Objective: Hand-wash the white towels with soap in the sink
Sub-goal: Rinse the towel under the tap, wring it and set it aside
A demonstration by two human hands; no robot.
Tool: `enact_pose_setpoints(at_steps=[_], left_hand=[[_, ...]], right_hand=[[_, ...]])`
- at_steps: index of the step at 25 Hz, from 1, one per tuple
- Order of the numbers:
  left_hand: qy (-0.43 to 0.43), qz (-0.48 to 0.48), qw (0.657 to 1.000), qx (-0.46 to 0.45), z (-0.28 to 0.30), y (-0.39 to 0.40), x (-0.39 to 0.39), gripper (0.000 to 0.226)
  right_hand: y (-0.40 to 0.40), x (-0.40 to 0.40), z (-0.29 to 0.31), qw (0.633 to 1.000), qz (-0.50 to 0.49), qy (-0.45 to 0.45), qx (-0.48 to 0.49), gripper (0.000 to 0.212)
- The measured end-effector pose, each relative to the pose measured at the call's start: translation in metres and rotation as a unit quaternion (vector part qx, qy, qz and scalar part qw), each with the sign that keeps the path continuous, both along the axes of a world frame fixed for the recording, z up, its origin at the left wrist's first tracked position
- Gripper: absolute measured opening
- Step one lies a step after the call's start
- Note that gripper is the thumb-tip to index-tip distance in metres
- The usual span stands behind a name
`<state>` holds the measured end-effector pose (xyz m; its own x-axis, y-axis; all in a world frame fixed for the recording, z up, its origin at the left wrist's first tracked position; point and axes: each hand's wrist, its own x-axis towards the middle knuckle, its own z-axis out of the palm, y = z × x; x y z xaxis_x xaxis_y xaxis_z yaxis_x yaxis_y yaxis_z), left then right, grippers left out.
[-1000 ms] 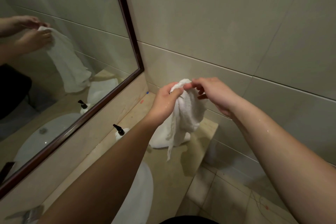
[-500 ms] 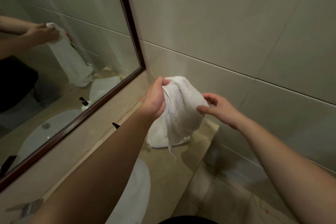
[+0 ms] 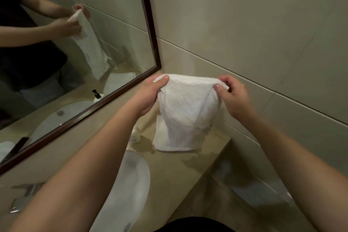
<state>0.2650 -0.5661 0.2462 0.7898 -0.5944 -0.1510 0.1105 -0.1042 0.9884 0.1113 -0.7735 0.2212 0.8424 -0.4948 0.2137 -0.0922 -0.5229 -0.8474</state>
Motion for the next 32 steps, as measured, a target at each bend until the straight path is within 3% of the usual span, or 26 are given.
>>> enact_pose_setpoints(at_steps=[3,6,10,19,24,28,32], left_hand=[[-0.162,0.005,0.980,0.114,-0.003,0.007,0.005,0.023],[-0.220,0.010,0.966,0.137,-0.013,0.009,0.001,0.016],[-0.179,0.003,0.978,0.110,-0.022,0.013,0.000,0.017],[-0.173,0.012,0.974,0.145,-0.012,0.054,0.004,0.019],[-0.101,0.047,0.990,0.082,-0.011,0.069,0.000,0.014],[-0.146,0.082,0.983,0.070,-0.008,0.081,-0.001,0.010],[-0.166,0.087,0.981,0.053,-0.020,0.110,-0.020,0.013]], right_hand=[[0.000,0.007,0.006,0.999,0.049,0.013,-0.017,0.012],[-0.005,0.007,0.016,1.000,0.019,-0.001,-0.004,0.011],[-0.006,0.004,0.019,0.999,-0.027,-0.005,0.029,0.008],[0.008,-0.007,0.022,0.989,0.003,0.074,0.126,0.008],[0.038,0.008,0.020,0.981,-0.044,0.045,0.181,0.009],[0.063,0.011,0.012,0.984,-0.123,-0.028,0.122,0.011],[0.109,-0.021,-0.005,0.985,-0.142,-0.083,0.054,0.004]])
